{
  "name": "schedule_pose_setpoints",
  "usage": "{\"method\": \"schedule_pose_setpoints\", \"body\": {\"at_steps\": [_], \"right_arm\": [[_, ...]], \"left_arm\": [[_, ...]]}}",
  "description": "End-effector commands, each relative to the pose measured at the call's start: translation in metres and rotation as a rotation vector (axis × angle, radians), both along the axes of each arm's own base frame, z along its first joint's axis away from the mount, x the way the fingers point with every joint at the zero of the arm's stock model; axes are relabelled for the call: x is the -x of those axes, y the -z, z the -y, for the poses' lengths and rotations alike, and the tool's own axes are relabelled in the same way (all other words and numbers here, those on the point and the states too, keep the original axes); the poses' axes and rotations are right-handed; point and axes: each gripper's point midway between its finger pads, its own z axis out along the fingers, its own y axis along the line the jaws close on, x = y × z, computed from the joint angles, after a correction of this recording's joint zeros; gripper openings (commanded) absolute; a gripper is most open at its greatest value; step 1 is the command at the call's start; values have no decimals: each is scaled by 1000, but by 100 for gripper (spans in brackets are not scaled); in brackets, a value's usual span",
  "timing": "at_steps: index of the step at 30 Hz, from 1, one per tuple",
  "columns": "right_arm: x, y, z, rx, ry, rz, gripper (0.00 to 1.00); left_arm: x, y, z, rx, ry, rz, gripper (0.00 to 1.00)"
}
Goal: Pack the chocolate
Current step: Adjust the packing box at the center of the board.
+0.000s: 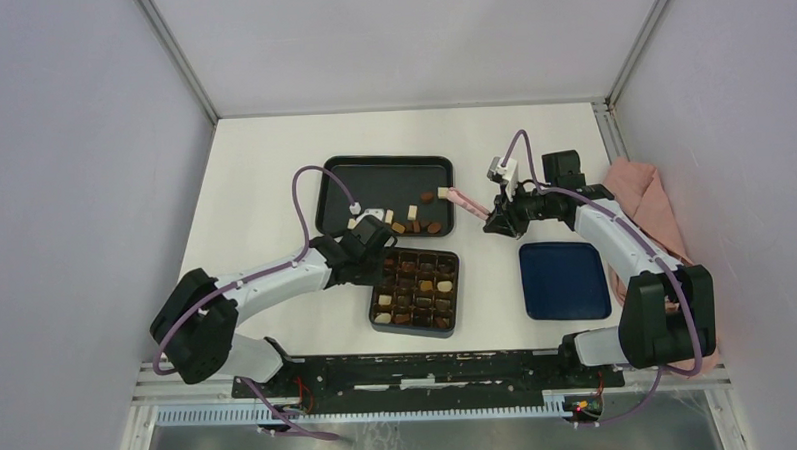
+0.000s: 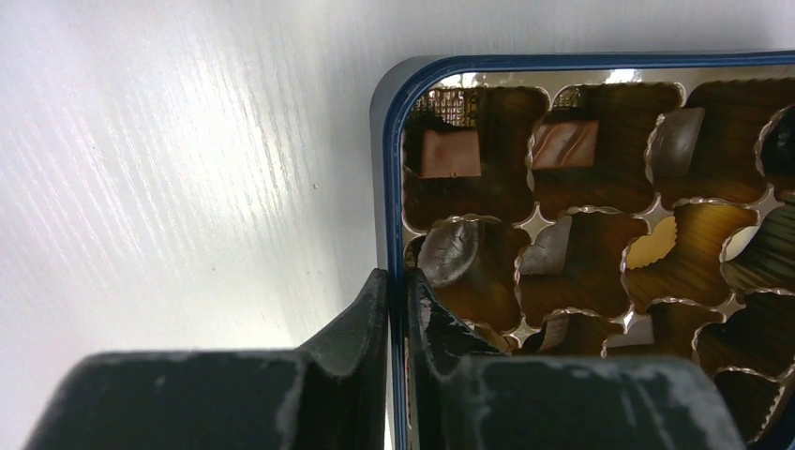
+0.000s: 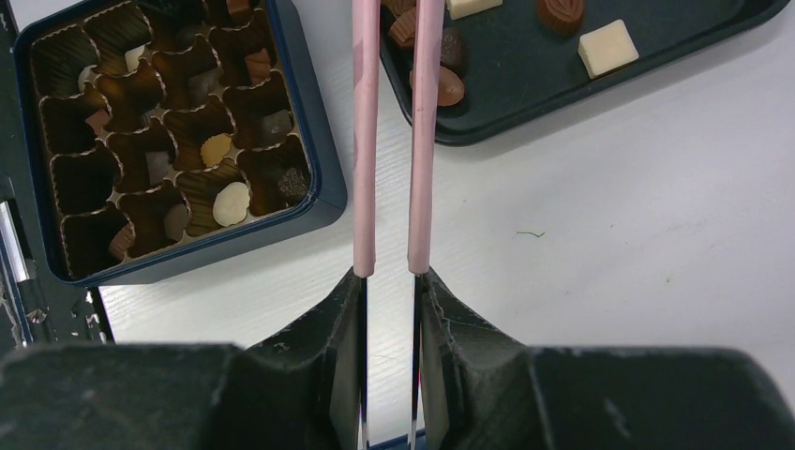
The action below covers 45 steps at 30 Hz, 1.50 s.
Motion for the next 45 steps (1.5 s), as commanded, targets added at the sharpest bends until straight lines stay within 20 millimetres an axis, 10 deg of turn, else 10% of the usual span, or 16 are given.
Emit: {"method": "schedule_pose_setpoints", "body": {"at_steps": [1, 27, 35, 45], "right_arm": [[0, -6, -4, -31, -33, 23, 29], [-14, -14, 24, -93, 91, 29, 29], [-15, -8, 24, -90, 93, 11, 29], [-30, 10, 44, -38, 210, -30, 30]], "left_arm": [[-13, -8, 8, 38, -10, 68, 8], [-12, -141, 39, 200, 276, 731, 2], [-7, -138, 37, 194, 274, 719, 2], [0, -82, 35, 186, 36, 357, 2]]}}
